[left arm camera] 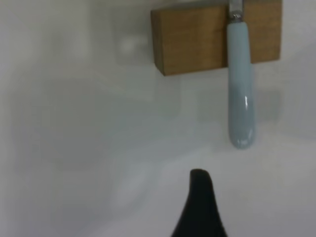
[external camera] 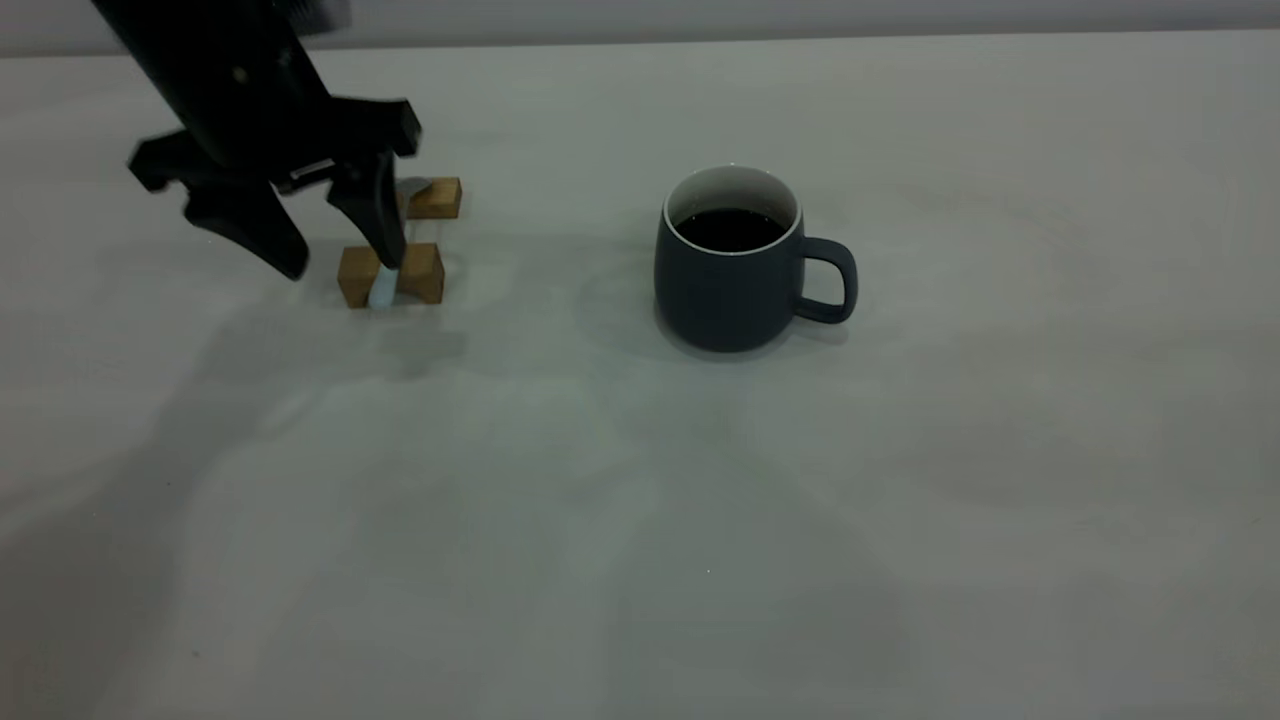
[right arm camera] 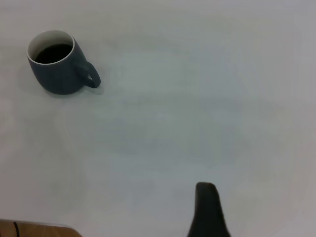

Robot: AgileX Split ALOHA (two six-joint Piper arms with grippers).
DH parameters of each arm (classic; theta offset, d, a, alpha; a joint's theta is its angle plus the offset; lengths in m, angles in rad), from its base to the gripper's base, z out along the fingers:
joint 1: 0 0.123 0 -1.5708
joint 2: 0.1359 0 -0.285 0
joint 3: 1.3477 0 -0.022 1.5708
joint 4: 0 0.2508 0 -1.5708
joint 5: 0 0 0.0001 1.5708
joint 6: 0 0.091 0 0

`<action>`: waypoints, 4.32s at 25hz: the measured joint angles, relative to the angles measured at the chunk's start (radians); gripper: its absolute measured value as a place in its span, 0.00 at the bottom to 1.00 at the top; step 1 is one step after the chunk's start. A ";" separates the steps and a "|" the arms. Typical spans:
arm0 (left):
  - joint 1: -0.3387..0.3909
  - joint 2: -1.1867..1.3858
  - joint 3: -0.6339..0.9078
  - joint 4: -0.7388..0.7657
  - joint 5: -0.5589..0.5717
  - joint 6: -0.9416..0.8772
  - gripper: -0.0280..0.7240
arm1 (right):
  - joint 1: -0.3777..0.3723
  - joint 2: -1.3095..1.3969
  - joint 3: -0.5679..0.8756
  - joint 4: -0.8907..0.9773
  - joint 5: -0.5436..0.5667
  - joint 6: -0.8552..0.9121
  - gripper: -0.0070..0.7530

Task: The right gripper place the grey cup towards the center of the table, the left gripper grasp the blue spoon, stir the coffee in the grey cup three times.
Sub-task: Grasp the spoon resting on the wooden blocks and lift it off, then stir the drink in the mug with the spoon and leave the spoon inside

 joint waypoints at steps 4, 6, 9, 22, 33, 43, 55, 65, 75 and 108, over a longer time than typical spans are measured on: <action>0.000 0.054 -0.031 -0.002 -0.001 -0.001 0.90 | 0.000 0.000 0.000 0.000 0.000 0.000 0.79; 0.000 0.072 -0.043 -0.003 -0.008 -0.001 0.88 | 0.000 0.000 0.000 0.000 0.000 0.000 0.79; 0.000 0.102 -0.055 -0.007 -0.031 -0.002 0.83 | 0.000 0.000 0.000 0.000 0.000 0.000 0.79; 0.000 0.163 -0.138 -0.035 0.012 -0.006 0.26 | 0.000 0.000 0.000 0.000 0.000 0.000 0.79; 0.000 0.038 -0.508 -0.083 0.631 -0.328 0.26 | 0.000 0.000 0.000 0.000 0.000 0.000 0.79; -0.007 0.029 -0.586 -0.614 0.685 -1.115 0.26 | 0.000 0.000 0.000 0.000 0.000 0.000 0.79; -0.126 0.197 -0.592 -0.983 0.680 -1.175 0.26 | 0.000 0.000 0.000 0.000 0.000 0.000 0.79; -0.139 0.318 -0.592 -1.093 0.584 -1.071 0.26 | 0.000 0.000 0.000 0.000 0.000 0.000 0.79; -0.139 0.376 -0.592 -1.107 0.465 -0.872 0.26 | 0.000 0.000 0.000 0.000 0.000 0.000 0.79; -0.136 0.367 -0.593 -1.020 0.467 -0.847 0.26 | 0.000 0.000 0.000 0.000 0.000 0.000 0.79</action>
